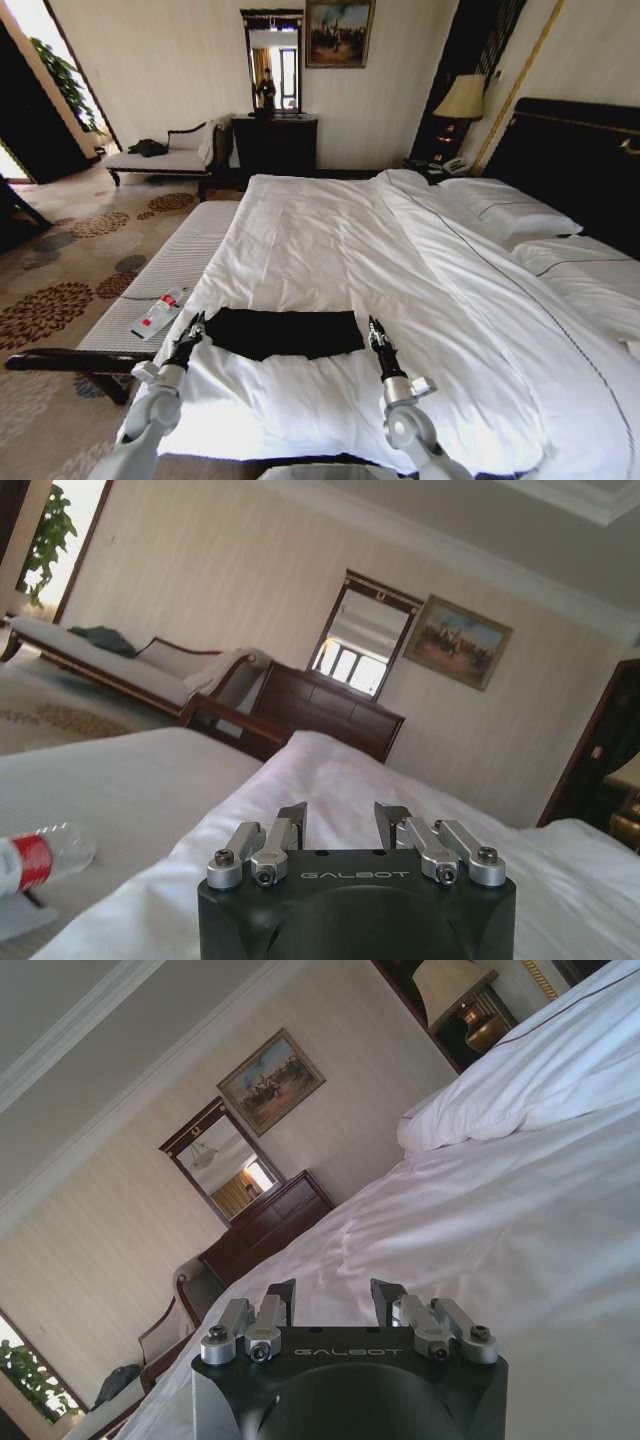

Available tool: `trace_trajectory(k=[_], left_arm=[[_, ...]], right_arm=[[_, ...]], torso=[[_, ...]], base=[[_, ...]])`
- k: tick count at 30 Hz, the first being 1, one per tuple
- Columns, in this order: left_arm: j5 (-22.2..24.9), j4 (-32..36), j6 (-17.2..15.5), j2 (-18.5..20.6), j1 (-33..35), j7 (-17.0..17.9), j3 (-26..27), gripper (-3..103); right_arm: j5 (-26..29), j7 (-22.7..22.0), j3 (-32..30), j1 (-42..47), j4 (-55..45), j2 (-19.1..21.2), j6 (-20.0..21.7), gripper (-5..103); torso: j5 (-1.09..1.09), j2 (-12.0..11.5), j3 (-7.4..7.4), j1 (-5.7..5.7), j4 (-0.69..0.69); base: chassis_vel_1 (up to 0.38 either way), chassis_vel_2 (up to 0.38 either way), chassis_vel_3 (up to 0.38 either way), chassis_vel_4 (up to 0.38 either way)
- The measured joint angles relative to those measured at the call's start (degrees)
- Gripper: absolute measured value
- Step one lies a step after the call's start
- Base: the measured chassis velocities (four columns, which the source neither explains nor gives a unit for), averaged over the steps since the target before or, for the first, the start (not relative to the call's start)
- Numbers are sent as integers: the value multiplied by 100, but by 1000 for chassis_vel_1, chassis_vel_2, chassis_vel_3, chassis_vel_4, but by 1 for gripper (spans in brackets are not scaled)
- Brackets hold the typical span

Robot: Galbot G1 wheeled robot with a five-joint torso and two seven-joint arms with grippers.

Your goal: Fold the clothes on the bed.

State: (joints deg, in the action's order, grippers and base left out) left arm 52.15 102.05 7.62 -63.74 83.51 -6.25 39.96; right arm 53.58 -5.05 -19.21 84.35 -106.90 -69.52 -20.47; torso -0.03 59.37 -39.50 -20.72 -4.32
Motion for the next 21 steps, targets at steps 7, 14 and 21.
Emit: trace_trajectory(k=[7,14,21], left_arm=[[-686,579,-692,266,-395,570,-279,64],[-1589,298,-1663,556,-1300,1454,-1373,91],[-2096,42,-1990,618,-1338,1849,-1707,100]], right_arm=[[113,-702,224,-498,-198,361,649,70],[142,-1407,1033,-1498,214,822,1504,91],[221,-1945,1613,-1985,335,1013,2045,100]], torso=[[-1,0,0,0,-2],[2,-1,-1,-2,-4],[-1,-1,-1,-2,1]], base=[[0,0,0,0],[0,0,0,0],[0,0,0,0]])
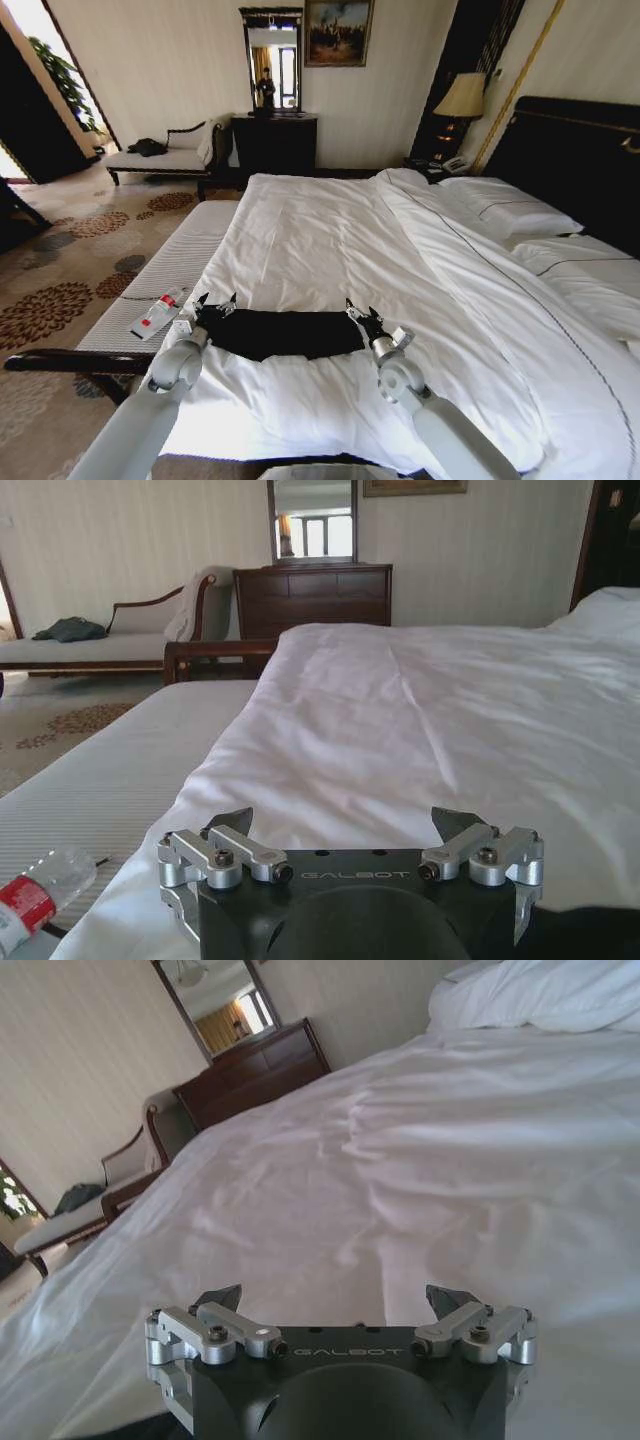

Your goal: Fold the clothes on the bed.

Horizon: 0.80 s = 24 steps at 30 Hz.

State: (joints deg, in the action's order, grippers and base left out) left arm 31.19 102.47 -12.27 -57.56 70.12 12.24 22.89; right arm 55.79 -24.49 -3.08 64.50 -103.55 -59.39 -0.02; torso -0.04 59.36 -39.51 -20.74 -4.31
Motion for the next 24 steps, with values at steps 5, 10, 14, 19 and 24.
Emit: trace_trajectory(k=[5,10,14,19,24], left_arm=[[-159,185,-20,106,447,52,20,100],[-237,462,6,248,1049,87,102,100],[-456,621,135,327,1559,87,211,100],[-523,763,285,410,1985,99,391,100],[-442,991,458,364,2206,96,633,100]], right_arm=[[-97,-380,223,406,-314,110,253,100],[-211,-575,260,872,-647,236,341,100],[-348,-805,166,1291,-841,439,398,100],[-398,-1193,-76,1812,-1293,660,439,100],[-506,-1303,-267,2192,-1669,555,206,100]], torso=[[1,0,2,2,-4],[1,0,2,2,0],[1,2,2,2,-2],[1,1,2,2,-3],[1,2,2,3,-1]], base=[[0,0,0,0],[0,0,0,0],[0,0,0,0],[0,0,0,0],[0,0,0,0]])
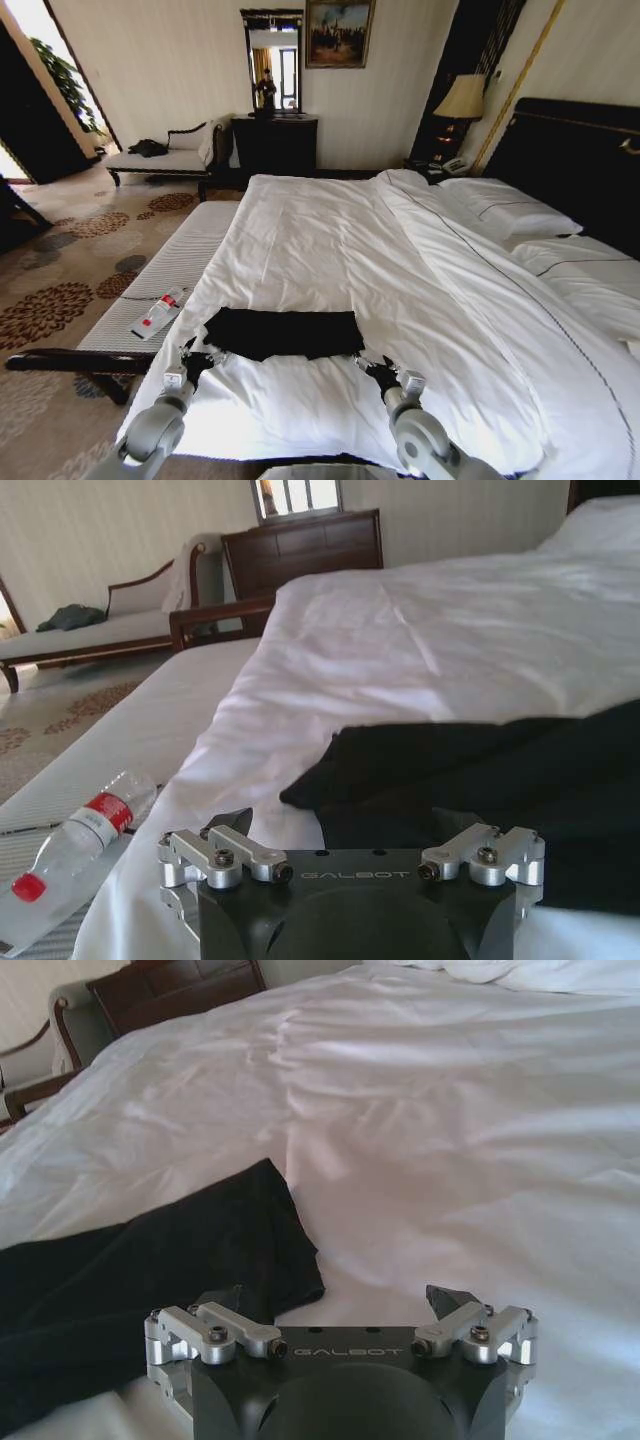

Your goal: Fold the clothes on the bed.

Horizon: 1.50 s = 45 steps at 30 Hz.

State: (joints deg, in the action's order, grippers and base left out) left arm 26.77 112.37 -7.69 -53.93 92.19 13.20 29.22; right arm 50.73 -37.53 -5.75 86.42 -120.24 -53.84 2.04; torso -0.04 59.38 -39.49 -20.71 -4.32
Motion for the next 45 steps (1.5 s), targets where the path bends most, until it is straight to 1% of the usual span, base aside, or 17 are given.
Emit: trace_trajectory(k=[4,6,9,10,11,12,14,15,17,20,23,24,27,30,33,36,45], left_arm=[[212,258,79,-109,0,-101,177,100],[506,584,111,-229,-62,-218,449,100],[721,721,105,-290,-156,-231,613,100],[1059,850,45,-369,-357,-203,822,100],[1244,901,8,-398,-458,-165,923,100],[1244,901,8,-398,-458,-165,923,100],[1573,1004,-38,-434,-640,-85,1127,100],[1901,1109,-101,-423,-836,30,1386,100],[1942,1123,-111,-408,-876,47,1440,100],[2185,1249,-201,-283,-1112,148,1733,100],[2397,1407,-276,-266,-1180,206,1793,100],[2577,1620,-350,-272,-1227,262,1827,100],[2702,1846,-413,-319,-1239,314,1824,100],[3027,2343,-601,-466,-1212,484,1731,100],[3096,2504,-653,-515,-1179,531,1693,100],[3114,2681,-715,-582,-1123,580,1574,100],[3098,2593,-731,-617,-1197,625,1478,100]], right_arm=[[47,32,-62,16,-91,-207,-184,100],[239,181,-152,-196,-22,-410,-312,100],[441,233,-215,-375,126,-499,-305,100],[769,303,-296,-608,380,-573,-214,100],[904,340,-322,-701,507,-591,-160,100],[904,340,-322,-701,507,-591,-160,100],[1126,427,-348,-866,702,-607,-81,100],[1403,497,-351,-995,764,-597,-11,100],[1488,502,-351,-1015,739,-589,8,100],[1912,505,-334,-1020,342,-549,96,100],[2021,499,-310,-992,192,-525,114,100],[2109,488,-283,-939,21,-482,126,100],[2175,477,-249,-885,-113,-448,135,100],[2328,424,-156,-849,-230,-418,179,100],[2446,408,-124,-881,-239,-382,237,100],[2740,268,-69,-994,-135,-294,350,100],[2839,14,-20,-984,88,-252,440,100]], torso=[[-1,0,0,0,-3],[1,0,0,0,0],[1,0,0,0,0],[1,0,-1,0,1],[0,0,-1,-1,0],[0,0,-1,-1,0],[0,-1,-2,-1,-2],[2,-1,-2,-2,-1],[1,-1,-2,-2,0],[-2,0,-2,-2,0],[-1,-1,-1,-1,0],[0,0,-1,-1,0],[0,0,-1,-1,-2],[1,-1,-1,-1,-2],[1,-1,-1,-1,0],[1,-1,0,-1,1],[0,-1,-1,-1,-1]], base=[[0,0,0,0],[0,0,0,0],[0,0,0,0],[0,0,0,0],[0,0,0,0],[0,0,0,0],[0,0,0,0],[0,0,0,0],[0,0,0,0],[0,0,0,0],[0,0,0,0],[0,0,0,0],[0,0,0,0],[0,0,0,0],[0,0,0,0],[0,0,0,0],[0,0,0,0]])
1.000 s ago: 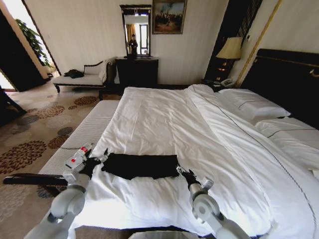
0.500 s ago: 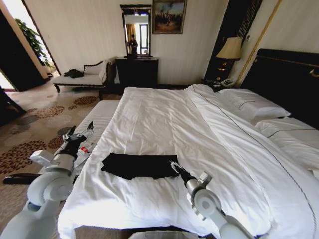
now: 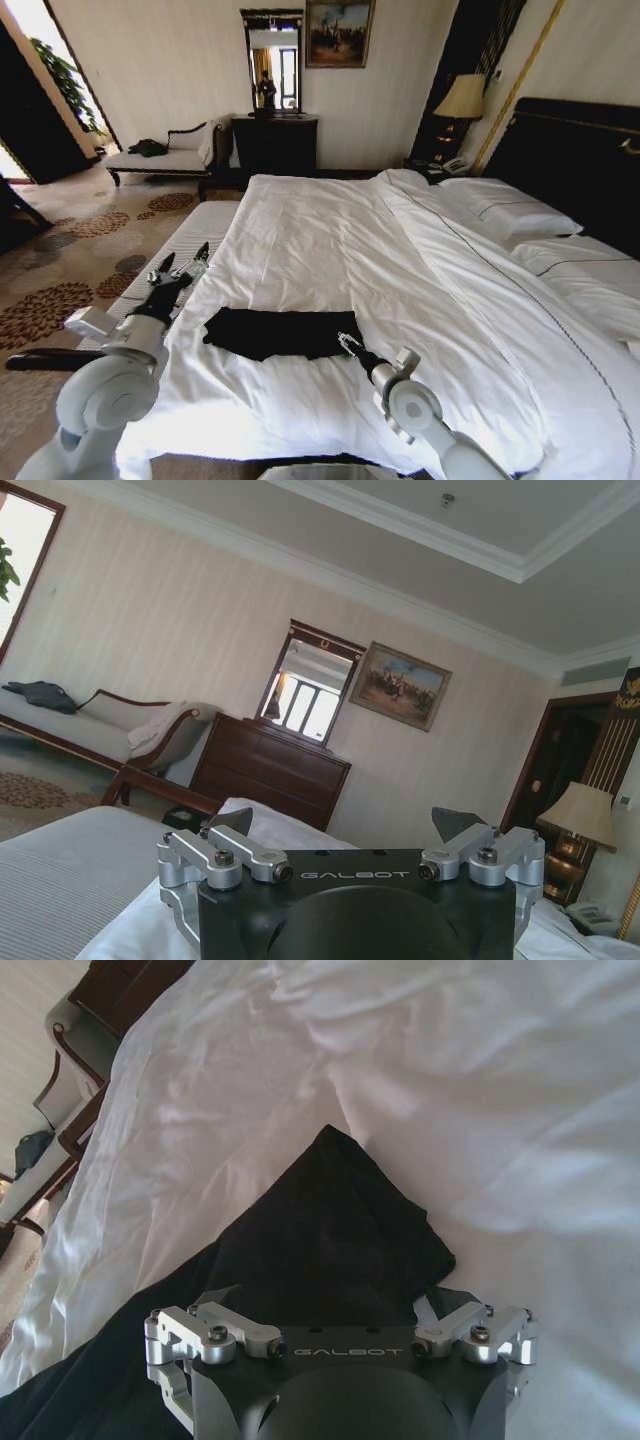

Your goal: Fold the clothes on the bed.

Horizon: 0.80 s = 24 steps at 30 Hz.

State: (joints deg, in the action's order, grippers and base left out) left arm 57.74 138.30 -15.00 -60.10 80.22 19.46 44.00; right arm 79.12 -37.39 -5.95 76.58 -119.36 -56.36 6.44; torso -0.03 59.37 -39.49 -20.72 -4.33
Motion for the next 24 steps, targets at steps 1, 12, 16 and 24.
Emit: trace_trajectory(k=[1,12,16,24], left_arm=[[-5,-24,0,-2,-20,5,-7,100],[-43,-141,2,23,-87,25,-52,100],[-57,-147,3,23,-80,28,-55,100],[-131,-155,11,8,-44,31,-86,100]], right_arm=[[0,-13,14,21,-22,0,6,100],[-17,-52,52,90,-123,-24,11,74],[-26,-62,51,142,-193,-23,4,63],[-159,-89,18,218,-184,-27,-86,31]], torso=[[0,0,0,0,0],[0,0,0,0,0],[0,0,0,0,0],[0,0,0,0,0]], base=[[0,0,0,0],[0,0,0,0],[0,0,0,0],[0,0,0,0]])
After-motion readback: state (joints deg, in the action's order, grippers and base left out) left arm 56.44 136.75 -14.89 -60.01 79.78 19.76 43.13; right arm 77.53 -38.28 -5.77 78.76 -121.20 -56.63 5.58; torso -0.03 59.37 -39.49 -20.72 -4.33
